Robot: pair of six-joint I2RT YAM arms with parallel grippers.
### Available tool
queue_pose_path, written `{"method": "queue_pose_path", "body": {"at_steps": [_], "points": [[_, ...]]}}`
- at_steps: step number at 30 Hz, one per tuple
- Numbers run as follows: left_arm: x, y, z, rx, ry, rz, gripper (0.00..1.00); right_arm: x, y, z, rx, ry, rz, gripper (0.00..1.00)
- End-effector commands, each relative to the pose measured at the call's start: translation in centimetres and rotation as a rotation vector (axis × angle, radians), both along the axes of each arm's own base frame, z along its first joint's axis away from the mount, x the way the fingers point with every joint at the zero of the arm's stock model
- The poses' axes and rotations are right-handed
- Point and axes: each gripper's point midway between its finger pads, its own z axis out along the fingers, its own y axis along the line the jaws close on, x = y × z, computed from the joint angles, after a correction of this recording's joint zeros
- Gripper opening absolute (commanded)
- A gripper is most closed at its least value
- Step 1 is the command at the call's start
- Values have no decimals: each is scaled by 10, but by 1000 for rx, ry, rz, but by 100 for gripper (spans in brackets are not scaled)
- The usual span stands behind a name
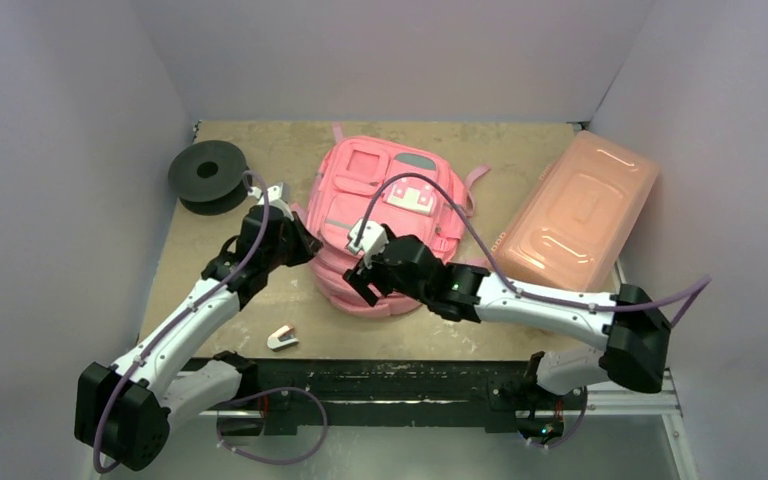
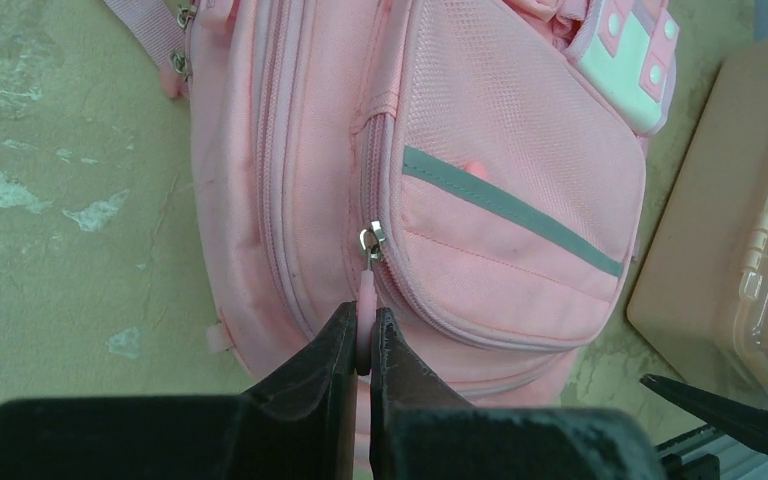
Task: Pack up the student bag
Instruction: Unzip the student bag at the center of the board.
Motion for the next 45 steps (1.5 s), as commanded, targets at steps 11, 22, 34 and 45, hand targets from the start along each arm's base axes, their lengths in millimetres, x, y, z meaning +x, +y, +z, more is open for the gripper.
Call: {"method": "queue_pose_path", "body": {"at_steps": [11, 22, 34, 45], "points": [[-3, -4, 20, -58, -42, -22, 0, 68, -2, 6, -196, -348, -342, 50], [27, 46, 4, -25, 43, 167, 0, 62, -19, -11, -194, -306, -377, 0], [64, 26, 13, -60, 63, 74, 0, 40, -14, 4, -68, -245, -243, 0], [-11, 59, 8, 10, 196, 187, 68, 33, 24, 6, 29, -116, -138, 71]]}}
